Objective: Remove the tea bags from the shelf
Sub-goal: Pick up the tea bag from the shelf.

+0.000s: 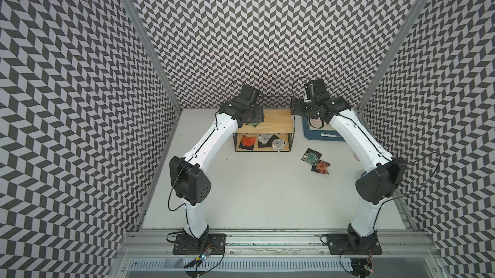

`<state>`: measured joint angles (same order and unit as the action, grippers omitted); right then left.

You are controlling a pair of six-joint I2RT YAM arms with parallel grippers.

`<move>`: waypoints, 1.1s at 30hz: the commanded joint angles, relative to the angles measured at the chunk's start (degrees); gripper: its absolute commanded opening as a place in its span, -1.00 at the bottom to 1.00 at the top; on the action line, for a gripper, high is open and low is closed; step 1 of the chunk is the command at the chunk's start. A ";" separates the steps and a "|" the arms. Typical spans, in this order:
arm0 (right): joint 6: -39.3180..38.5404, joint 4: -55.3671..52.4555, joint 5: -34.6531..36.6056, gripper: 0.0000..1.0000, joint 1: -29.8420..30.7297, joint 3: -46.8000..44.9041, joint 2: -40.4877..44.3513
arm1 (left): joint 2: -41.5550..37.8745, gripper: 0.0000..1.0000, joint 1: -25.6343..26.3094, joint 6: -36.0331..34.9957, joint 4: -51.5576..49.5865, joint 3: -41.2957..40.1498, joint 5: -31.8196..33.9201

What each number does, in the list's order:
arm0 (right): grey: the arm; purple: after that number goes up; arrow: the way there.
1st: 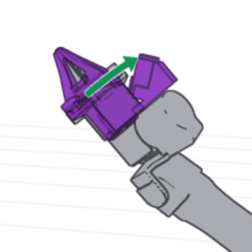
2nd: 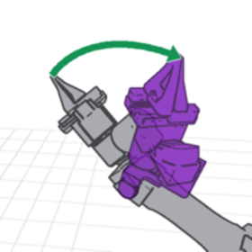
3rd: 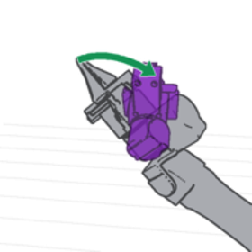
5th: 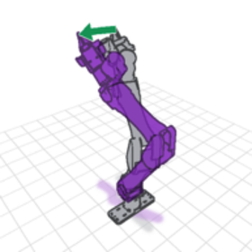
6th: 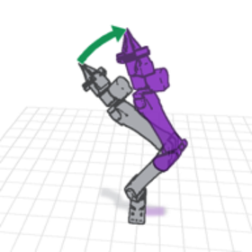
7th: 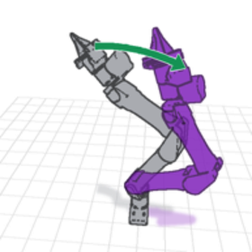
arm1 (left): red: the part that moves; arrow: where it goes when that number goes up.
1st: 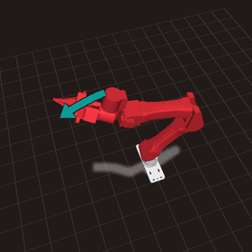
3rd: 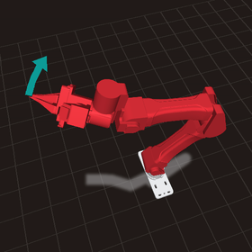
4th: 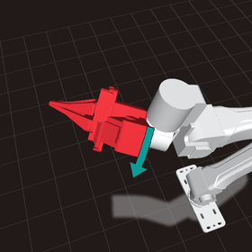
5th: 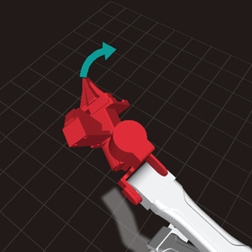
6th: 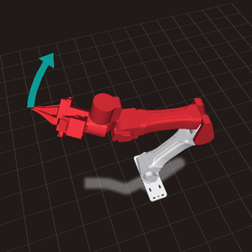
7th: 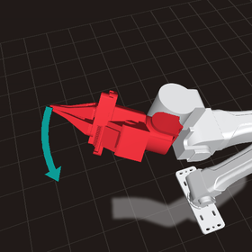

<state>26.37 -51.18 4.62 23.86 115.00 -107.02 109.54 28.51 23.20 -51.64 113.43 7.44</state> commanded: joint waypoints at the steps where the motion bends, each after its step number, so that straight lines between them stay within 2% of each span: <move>1: -0.32 1.74 -4.03 0.40 -0.21 -0.89 -0.11 | 1.75 0.32 -1.52 -0.37 -0.65 1.42 -2.96; 3: -0.51 1.43 -4.45 0.13 -0.73 -1.31 -0.59 | 3.71 0.33 -2.24 -0.33 -1.13 2.42 -3.40; 4: -0.74 1.34 -4.22 0.06 -0.87 -1.44 -0.69 | 4.28 0.34 -2.48 -0.43 -1.11 2.80 -3.40; 8: -2.10 0.90 -3.99 -0.05 -0.92 -1.43 -1.44 | 5.90 0.35 -2.85 -0.44 -1.11 3.61 -2.92; 12: -2.89 0.69 -3.68 -0.09 -0.92 -1.63 -2.00 | 6.57 0.42 -2.43 -2.51 -1.12 4.73 0.43; 14: -2.99 0.43 -3.36 -0.11 -0.98 -1.72 -2.31 | 6.83 0.66 -1.87 -3.06 -1.14 6.04 3.14; 15: -3.01 0.33 -3.33 -0.12 -0.92 -1.76 -2.40 | 7.06 0.85 -1.60 -3.37 -1.23 6.70 4.44; 18: -2.87 0.29 -3.58 -0.12 -0.92 -1.48 -2.76 | 8.06 0.88 -1.38 -4.09 -0.92 7.17 6.27; 19: -2.80 0.20 -3.42 -0.12 -0.96 -1.31 -2.97 | 8.79 0.99 -1.20 -4.35 -1.11 7.65 7.36; 25: -2.30 -0.67 -3.30 -0.12 -0.90 -0.16 -3.46 | 13.26 0.99 -1.54 -5.18 -1.62 11.52 9.43; 33: -2.43 -1.21 -3.48 -0.12 -0.83 -0.25 -3.86 | 15.53 0.99 -1.10 -6.34 -1.93 11.82 11.14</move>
<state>24.21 -52.47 1.23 23.07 113.67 -109.97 124.42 27.03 18.17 -52.01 124.20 16.45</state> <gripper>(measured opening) 0.441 0.996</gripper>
